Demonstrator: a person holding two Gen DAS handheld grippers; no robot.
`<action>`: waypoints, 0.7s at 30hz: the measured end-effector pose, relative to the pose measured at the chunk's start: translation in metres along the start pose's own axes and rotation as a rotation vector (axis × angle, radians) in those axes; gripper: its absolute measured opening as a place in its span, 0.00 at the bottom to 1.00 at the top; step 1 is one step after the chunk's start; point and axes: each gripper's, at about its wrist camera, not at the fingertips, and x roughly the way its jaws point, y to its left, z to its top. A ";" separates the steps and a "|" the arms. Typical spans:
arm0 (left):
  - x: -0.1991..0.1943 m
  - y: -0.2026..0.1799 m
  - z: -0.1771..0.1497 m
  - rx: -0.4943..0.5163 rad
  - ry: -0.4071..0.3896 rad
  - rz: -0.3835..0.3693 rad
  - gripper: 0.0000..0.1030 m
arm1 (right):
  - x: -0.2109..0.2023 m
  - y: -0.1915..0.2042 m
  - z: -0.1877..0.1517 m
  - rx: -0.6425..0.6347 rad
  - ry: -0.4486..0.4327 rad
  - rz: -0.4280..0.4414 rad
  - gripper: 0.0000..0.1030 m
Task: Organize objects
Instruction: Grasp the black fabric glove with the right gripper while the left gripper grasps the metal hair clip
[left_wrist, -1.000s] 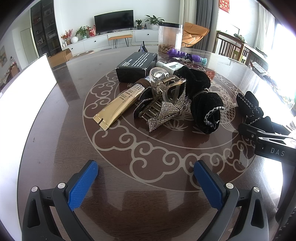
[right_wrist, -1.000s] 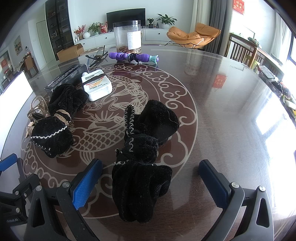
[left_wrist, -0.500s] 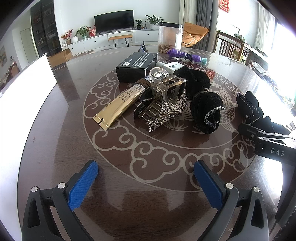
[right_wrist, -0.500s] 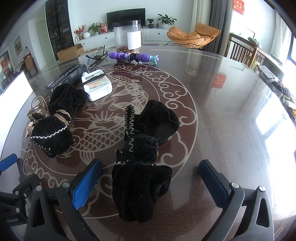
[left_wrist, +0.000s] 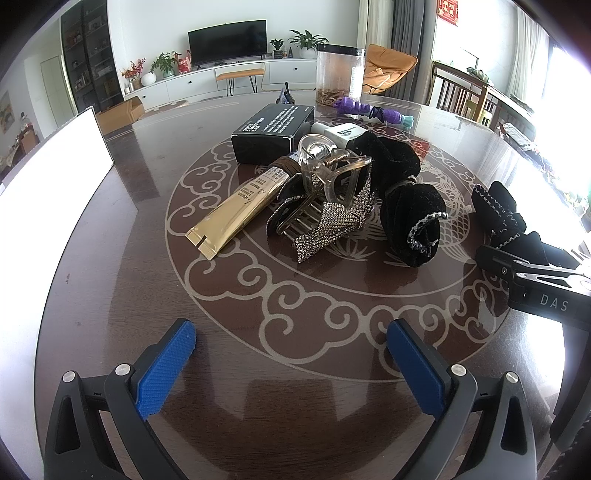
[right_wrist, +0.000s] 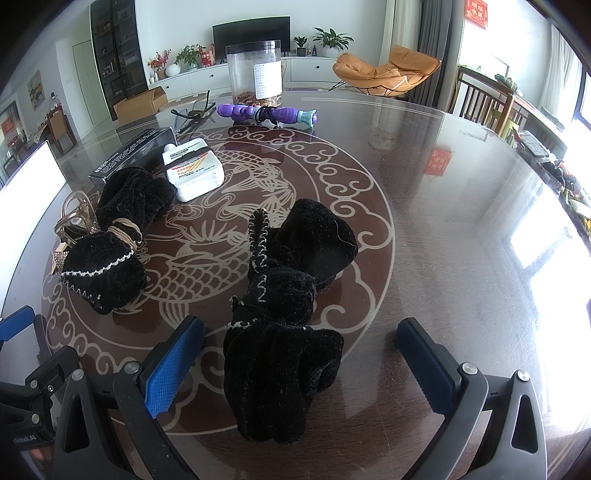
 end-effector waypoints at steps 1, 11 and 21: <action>0.001 0.000 0.000 0.008 0.003 0.000 1.00 | 0.000 0.000 0.001 0.000 0.000 0.000 1.00; -0.036 0.049 -0.036 -0.096 0.129 -0.054 1.00 | 0.000 0.000 0.001 0.000 0.000 0.000 1.00; -0.027 0.084 -0.018 -0.284 0.080 -0.095 1.00 | 0.007 0.001 0.008 -0.085 0.113 0.055 1.00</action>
